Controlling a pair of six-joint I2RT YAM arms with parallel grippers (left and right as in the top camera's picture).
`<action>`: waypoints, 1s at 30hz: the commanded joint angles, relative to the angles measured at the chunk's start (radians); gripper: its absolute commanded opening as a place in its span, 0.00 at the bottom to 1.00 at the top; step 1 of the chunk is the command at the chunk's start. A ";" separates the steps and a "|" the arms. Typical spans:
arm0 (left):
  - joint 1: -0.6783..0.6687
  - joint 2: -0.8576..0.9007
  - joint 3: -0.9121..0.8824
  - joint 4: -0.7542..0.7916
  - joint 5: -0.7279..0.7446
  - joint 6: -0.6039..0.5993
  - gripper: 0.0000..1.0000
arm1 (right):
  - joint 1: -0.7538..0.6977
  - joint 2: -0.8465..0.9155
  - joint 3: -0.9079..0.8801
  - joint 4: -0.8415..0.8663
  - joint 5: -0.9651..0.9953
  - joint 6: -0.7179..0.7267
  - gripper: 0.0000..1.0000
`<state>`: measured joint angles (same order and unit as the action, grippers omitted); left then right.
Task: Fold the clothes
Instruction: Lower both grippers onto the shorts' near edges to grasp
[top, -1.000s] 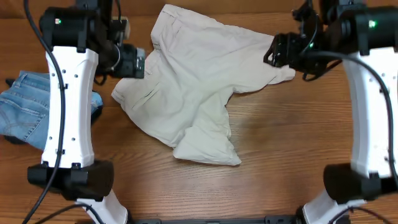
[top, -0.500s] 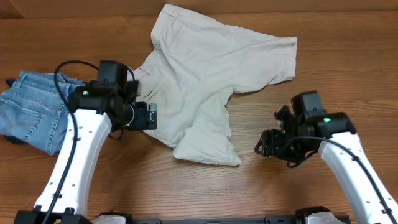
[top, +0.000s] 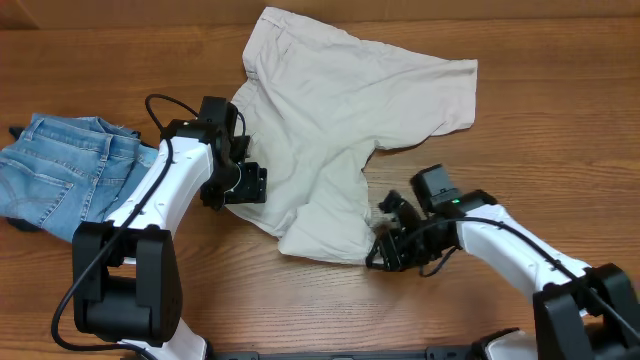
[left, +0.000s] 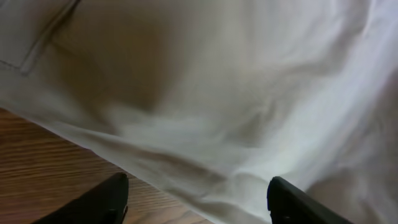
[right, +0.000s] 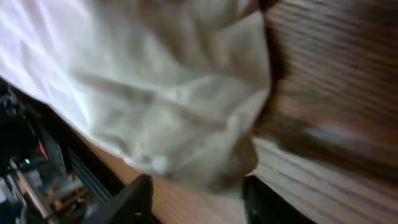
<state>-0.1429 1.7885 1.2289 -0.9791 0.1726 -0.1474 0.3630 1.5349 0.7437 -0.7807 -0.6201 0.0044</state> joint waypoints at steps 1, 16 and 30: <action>-0.005 0.014 -0.010 0.001 0.011 0.009 0.77 | 0.015 0.003 -0.005 0.017 0.042 0.025 0.19; -0.004 0.014 -0.010 0.001 0.011 0.010 0.79 | -0.005 -0.142 0.504 -0.435 0.666 0.257 0.04; -0.003 0.014 -0.010 0.015 0.011 0.009 0.81 | -0.005 -0.048 0.341 -0.172 0.495 0.311 0.81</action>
<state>-0.1429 1.7893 1.2289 -0.9661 0.1726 -0.1474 0.3607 1.4494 1.1011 -1.0313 -0.1200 0.3103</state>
